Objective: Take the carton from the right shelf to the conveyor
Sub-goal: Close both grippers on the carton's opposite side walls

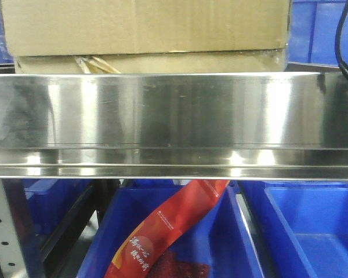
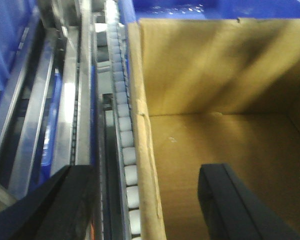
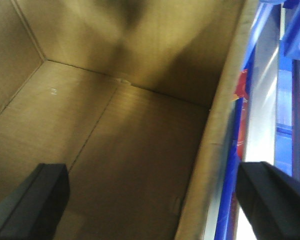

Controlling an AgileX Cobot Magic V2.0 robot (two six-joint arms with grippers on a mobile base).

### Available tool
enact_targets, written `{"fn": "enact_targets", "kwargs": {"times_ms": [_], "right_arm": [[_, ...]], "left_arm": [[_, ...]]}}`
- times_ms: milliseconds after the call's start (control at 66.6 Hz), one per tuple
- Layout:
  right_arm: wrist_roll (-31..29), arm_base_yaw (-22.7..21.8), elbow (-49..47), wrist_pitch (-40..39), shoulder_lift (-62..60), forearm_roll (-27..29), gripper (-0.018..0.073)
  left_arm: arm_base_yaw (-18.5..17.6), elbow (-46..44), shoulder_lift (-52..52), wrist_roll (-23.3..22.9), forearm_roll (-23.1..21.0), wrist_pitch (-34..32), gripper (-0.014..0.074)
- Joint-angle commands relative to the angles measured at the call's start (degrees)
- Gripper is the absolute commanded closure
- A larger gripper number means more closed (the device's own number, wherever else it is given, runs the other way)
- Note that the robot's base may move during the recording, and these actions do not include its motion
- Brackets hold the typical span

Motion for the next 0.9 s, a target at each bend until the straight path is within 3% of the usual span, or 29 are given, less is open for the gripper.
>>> {"fn": "enact_targets", "kwargs": {"times_ms": [0,481,601,796,886], "right_arm": [[0.0,0.0,-0.6,-1.0,-0.2,-1.0,0.0],[0.0,-0.1,-0.6,-1.4,-0.9,-1.0,0.0],[0.0,-0.1,-0.6,-1.5,-0.9,-1.0,0.0],[0.6,-1.0,-0.6,-0.8,-0.9,-1.7,0.0],[0.7,-1.8,-0.6,-0.6,-0.9,-1.7,0.0]], "left_arm": [[-0.4,0.7,0.3,1.3,-2.0,-1.8,0.0243],[-5.2,0.7,-7.9,1.3,-2.4,4.5,0.0243],[-6.9,0.7,-7.9,1.3,-2.4,3.5,0.0243],[-7.3,0.4,-5.9,1.3,-2.0,-3.8,0.0243],[-7.3,-3.0,-3.1,1.5,-1.4,-2.4,0.0243]]}}
